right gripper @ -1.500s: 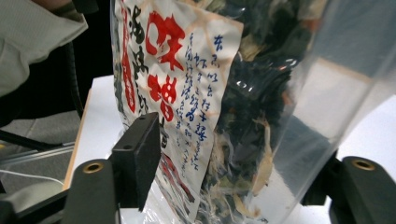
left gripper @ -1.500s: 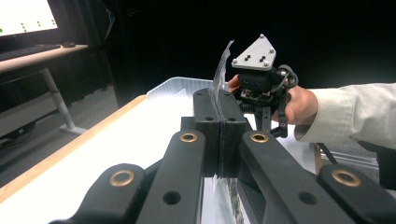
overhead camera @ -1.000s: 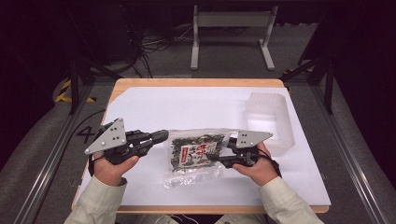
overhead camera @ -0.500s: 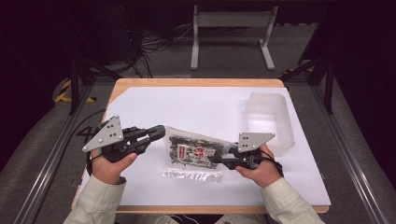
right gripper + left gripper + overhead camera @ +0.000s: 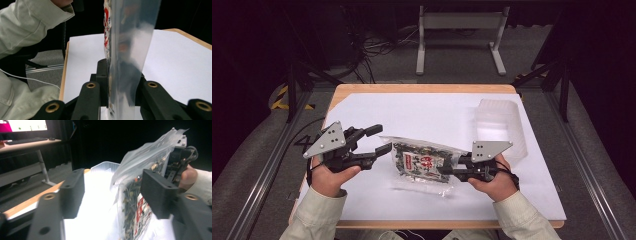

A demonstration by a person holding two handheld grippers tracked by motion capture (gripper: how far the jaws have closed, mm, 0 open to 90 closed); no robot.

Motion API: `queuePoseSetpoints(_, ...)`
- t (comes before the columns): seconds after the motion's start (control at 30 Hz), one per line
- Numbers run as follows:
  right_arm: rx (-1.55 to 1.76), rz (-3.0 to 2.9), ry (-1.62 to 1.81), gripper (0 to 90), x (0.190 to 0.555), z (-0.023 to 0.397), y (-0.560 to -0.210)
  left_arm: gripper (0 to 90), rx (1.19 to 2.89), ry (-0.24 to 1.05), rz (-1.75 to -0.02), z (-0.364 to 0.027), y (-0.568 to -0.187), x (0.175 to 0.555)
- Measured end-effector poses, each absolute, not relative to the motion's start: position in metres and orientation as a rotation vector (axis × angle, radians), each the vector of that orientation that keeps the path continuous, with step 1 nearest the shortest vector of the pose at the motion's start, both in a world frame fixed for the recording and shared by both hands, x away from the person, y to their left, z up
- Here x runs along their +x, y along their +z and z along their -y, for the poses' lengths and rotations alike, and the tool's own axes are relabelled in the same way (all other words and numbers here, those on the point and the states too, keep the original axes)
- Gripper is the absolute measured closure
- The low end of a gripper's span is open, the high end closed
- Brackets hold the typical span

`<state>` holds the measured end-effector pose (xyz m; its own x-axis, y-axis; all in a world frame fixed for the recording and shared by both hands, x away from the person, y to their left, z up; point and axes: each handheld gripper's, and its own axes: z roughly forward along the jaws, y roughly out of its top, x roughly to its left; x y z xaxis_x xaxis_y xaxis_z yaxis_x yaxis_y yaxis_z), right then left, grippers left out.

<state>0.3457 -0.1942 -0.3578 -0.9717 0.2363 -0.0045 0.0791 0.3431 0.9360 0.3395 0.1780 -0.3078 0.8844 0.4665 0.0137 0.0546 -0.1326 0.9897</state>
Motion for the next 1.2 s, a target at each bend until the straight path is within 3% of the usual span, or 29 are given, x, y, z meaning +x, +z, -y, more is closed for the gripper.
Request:
queuePoseSetpoints(0.37,0.338,-2.413,1.711,75.7,0.347,0.206,-0.337,21.4,1.737,0.361,-0.471,-0.181,-0.321,0.347)
queuePoseSetpoints(0.8,0.529,-2.331,1.688,75.7,0.361,0.236,-0.305,19.9,1.722,0.359,-0.59,-0.196,-0.345,0.359)
queuePoseSetpoints(1.2,0.623,-2.237,1.675,75.8,0.374,0.266,-0.278,16.6,1.74,0.341,-0.592,-0.2,-0.37,0.371)
